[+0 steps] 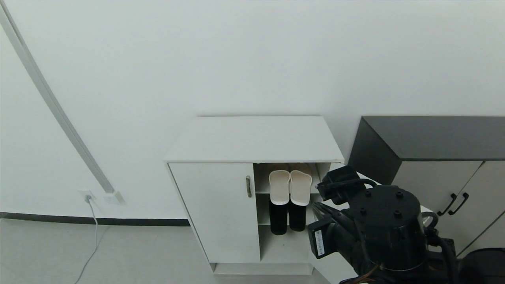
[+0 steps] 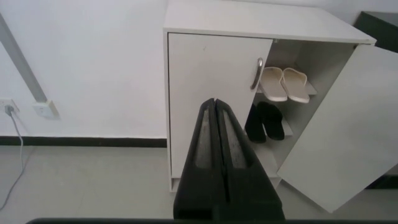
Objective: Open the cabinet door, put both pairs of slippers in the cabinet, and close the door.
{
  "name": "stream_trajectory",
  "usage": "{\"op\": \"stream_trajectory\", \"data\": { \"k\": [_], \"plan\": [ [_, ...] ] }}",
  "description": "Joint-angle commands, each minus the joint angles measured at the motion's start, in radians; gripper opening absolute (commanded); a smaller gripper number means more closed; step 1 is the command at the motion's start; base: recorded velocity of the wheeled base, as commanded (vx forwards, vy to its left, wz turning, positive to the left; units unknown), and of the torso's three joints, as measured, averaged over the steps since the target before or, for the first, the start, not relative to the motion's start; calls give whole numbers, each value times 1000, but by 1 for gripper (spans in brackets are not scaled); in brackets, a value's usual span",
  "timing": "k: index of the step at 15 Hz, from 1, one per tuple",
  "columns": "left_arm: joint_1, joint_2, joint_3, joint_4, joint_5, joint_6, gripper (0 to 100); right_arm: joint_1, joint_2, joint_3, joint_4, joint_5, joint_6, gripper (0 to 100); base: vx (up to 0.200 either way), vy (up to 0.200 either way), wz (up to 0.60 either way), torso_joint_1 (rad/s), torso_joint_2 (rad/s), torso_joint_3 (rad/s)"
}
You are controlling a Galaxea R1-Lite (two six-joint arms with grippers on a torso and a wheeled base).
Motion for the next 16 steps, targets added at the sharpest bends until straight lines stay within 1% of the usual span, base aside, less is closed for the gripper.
{"op": "stream_trajectory", "data": {
  "k": [1, 9, 16],
  "plan": [
    [0, 0, 0, 0, 0, -1, 0, 0, -3, 1, -1, 0, 0, 0, 0, 0, 0, 188, -417, -217],
    [0, 0, 0, -1, 0, -1, 0, 0, -4, 2, -2, 1, 0, 0, 0, 0, 0, 170, -357, -190],
    [0, 0, 0, 0, 0, -1, 0, 0, -10, 10, -1, 1, -2, 0, 0, 0, 0, 5, -11, -7]
  ]
}}
